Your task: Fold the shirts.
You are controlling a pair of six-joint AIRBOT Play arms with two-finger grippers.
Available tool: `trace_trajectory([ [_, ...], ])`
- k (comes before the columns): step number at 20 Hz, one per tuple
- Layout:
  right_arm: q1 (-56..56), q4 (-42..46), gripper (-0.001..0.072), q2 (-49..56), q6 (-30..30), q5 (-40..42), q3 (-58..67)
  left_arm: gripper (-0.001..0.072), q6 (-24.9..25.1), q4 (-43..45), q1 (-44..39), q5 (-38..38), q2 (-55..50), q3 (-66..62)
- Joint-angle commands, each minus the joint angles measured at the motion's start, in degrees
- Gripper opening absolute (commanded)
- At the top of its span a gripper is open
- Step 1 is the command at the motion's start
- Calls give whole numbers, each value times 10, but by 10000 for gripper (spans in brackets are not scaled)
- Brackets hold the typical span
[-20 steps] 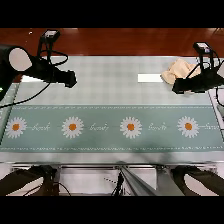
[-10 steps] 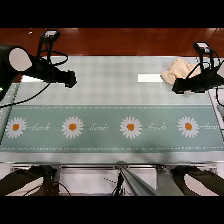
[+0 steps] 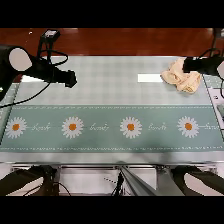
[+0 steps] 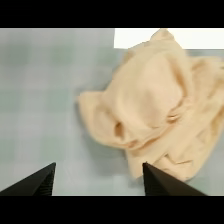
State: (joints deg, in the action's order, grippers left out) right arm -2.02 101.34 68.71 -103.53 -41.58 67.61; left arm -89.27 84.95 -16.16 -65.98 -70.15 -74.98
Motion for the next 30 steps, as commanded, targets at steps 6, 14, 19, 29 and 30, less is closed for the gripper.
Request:
trace_trajectory([
  [6,-186,-146,593,189,-114,87,0,720,0,-1,1,2,-2,0],
  [14,-139,-240,589,285,-66,210,0,720,0,-1,1,2,-2,0],
  [19,-110,-307,37,299,-71,260,1,720,0,-1,1,-2,-2,0],
  [29,-41,-308,36,-108,151,237,1,312,0,-111,1,-59,2,-178],
  [30,-26,-308,36,-150,151,236,1,313,0,-131,1,-72,2,-215],
])
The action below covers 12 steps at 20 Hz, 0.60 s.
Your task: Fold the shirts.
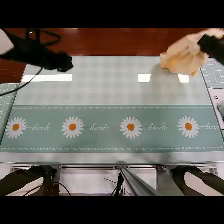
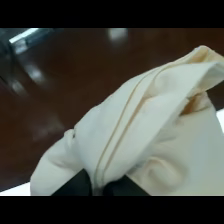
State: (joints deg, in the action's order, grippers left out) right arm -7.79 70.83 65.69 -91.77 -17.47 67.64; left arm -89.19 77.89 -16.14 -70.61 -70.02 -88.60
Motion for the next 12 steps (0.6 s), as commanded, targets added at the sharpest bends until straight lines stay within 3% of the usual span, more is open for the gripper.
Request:
trace_trajectory([
  [1,49,-3,36,-161,34,-7,0,313,0,-73,0,-42,0,-115],
  [7,166,-45,36,-309,34,-117,0,341,30,-59,2,-177,10,-229],
  [8,190,-42,36,-315,37,-151,0,367,30,-59,2,-205,14,-229],
  [9,209,-42,36,-315,44,-188,0,495,28,-59,2,-236,17,-229],
  [10,227,-41,36,-308,49,-236,0,531,14,-52,2,-259,20,-229],
  [12,256,-41,36,-276,48,-332,0,531,6,-15,2,-295,25,-229],
])
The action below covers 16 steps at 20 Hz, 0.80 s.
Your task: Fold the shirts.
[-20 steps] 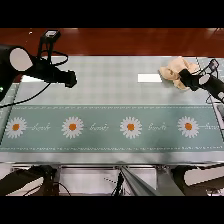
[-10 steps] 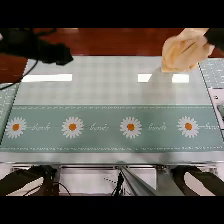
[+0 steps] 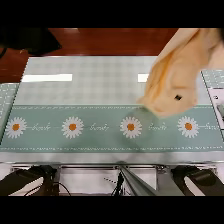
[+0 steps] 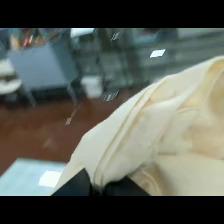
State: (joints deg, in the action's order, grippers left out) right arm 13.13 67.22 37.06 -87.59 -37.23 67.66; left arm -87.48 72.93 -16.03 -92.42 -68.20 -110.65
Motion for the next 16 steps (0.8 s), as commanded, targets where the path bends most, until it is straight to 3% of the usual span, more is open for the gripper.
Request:
trace_trajectory([
  [1,61,-9,36,36,6,-176,0,530,-11,66,1,-96,9,-9],
  [4,126,-43,36,129,4,-208,-6,530,-11,152,1,-127,15,-9],
  [8,287,-83,39,291,4,-154,-6,531,-11,162,1,-127,14,-4],
  [9,321,-73,132,332,8,-137,-6,531,-11,162,1,-127,14,0],
  [10,342,-71,424,363,24,-135,-6,531,-9,162,1,-126,14,8],
  [11,350,-71,531,386,37,-146,-6,549,-1,162,1,-126,14,20],
  [16,252,46,549,337,31,-270,-6,549,8,147,34,-79,29,169],
])
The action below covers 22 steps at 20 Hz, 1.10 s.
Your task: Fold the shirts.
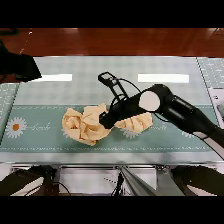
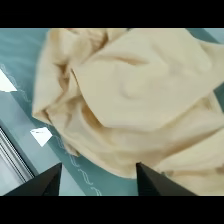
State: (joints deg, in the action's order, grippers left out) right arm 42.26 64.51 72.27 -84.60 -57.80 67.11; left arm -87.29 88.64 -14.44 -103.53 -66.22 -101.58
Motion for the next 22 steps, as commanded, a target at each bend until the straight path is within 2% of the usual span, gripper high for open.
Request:
trace_trajectory([
  [1,-83,97,550,-41,-1,-80,0,549,6,-29,31,57,19,129],
  [4,-236,143,550,-98,5,-116,0,557,7,-128,88,136,61,325],
  [5,-294,144,550,-109,18,-127,0,612,12,-161,109,161,76,390],
  [6,-345,141,550,-115,30,-136,0,613,20,-188,132,184,95,455],
  [8,-439,129,550,-116,55,-157,-1,613,49,-222,178,194,120,551],
  [9,-479,121,550,-116,65,-161,-1,631,64,-231,198,188,125,584],
  [10,-513,107,550,-116,65,-159,-1,682,76,-242,219,183,128,614],
  [11,-539,88,550,-116,65,-155,-1,681,87,-257,237,182,129,638],
  [14,-580,58,550,-116,74,-151,-1,681,117,-326,268,182,130,687],
  [22,-581,29,546,-116,89,-151,-1,682,136,-327,294,202,129,719],
])
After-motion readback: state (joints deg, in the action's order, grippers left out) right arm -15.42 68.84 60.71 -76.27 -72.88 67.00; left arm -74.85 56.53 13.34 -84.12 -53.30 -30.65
